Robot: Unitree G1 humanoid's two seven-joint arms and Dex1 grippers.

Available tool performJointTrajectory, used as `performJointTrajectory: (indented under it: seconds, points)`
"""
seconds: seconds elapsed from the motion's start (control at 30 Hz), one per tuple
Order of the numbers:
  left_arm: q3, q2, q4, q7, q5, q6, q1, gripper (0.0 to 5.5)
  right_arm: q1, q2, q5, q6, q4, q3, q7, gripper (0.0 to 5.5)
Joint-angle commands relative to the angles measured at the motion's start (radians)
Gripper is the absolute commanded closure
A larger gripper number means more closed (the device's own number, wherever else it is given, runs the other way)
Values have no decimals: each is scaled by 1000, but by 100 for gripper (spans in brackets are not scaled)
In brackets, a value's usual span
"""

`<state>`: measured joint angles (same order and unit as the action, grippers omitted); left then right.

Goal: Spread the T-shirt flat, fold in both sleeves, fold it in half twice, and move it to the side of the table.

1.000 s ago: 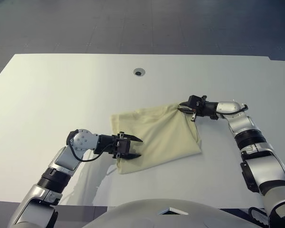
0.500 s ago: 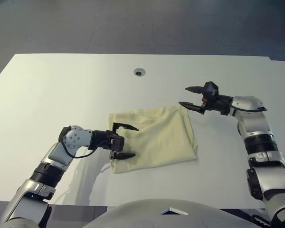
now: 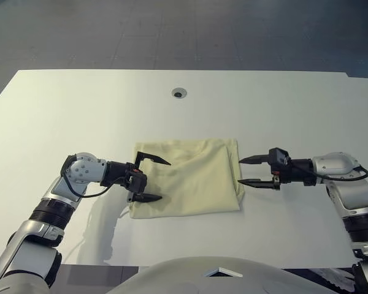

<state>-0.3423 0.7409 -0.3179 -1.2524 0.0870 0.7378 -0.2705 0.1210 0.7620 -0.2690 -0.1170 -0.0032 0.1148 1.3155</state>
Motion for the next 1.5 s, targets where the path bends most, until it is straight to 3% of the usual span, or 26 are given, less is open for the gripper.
performJointTrajectory:
  seconds: [0.03,0.2,0.5,0.83,1.13,1.3,1.43,1.5]
  points:
    - [4,-1,5,-6,17,6,-10,10,-15,-2,61,11,-46,62,-29,325]
    - [-1,-18,13,8,12,7,-2,10,-7,-18,102,24,-51,104,-64,407]
    - [14,-4,-29,51,-52,45,-30,10,-72,77,199,131,-59,129,-62,547]
    - [43,4,33,81,-12,41,-45,10,-92,102,262,172,-116,185,-66,547]
    - [158,75,260,87,156,-108,-10,10,-90,149,92,34,-271,20,-86,547]
    - [148,135,378,57,151,-177,113,10,1,167,100,30,-212,-13,-91,547]
    - [134,156,398,62,61,-160,187,10,93,115,130,37,-125,28,-119,547]
    - [130,152,378,76,18,-143,199,10,153,55,170,53,-52,74,-148,520]
